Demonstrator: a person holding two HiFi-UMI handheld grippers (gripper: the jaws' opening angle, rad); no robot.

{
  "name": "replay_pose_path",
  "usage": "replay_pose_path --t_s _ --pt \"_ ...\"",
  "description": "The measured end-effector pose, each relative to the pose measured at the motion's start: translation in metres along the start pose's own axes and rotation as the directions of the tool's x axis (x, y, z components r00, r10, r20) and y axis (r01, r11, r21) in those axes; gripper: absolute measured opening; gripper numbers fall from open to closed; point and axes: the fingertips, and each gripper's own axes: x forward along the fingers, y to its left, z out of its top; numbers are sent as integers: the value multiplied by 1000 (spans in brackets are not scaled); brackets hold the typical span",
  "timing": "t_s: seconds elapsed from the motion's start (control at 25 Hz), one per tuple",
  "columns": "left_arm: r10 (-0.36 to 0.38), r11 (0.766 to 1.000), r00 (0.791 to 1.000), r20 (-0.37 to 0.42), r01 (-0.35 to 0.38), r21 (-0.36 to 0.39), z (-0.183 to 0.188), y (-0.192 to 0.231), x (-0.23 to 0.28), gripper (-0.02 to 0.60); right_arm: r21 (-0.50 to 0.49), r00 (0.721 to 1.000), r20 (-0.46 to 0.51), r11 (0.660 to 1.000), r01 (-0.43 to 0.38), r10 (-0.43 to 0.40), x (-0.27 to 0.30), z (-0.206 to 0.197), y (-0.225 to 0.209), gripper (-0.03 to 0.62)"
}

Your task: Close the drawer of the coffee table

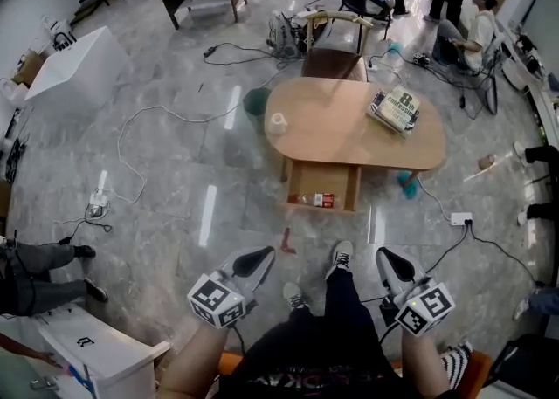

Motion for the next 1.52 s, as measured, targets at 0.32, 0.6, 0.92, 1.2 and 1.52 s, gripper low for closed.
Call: replay_pose_path --t_s 0.32,0.6,0.92,1.2,1.52 --pt "-9 1000 999 46 8 23 6 8 28 2 -25 1000 8 999 -22 22 16 3 -27 -2" --pt "4 999 1000 9 -4 36 -14 29 59 2 -63 999 -7 997 -40 40 42 -15 -65 -2" --pt "63 997 998 -21 -62 40 -36 70 105 2 -84 998 -61 996 -19 14 84 -39 -123 -2" --pt "122 992 990 -67 -121 25 -75 120 148 2 -106 988 -153 993 -50 33 129 -85 -172 -2" --pt "162 986 980 -112 -166 -29 -182 180 183 2 -100 981 -191 993 -65 45 180 -160 -211 -2"
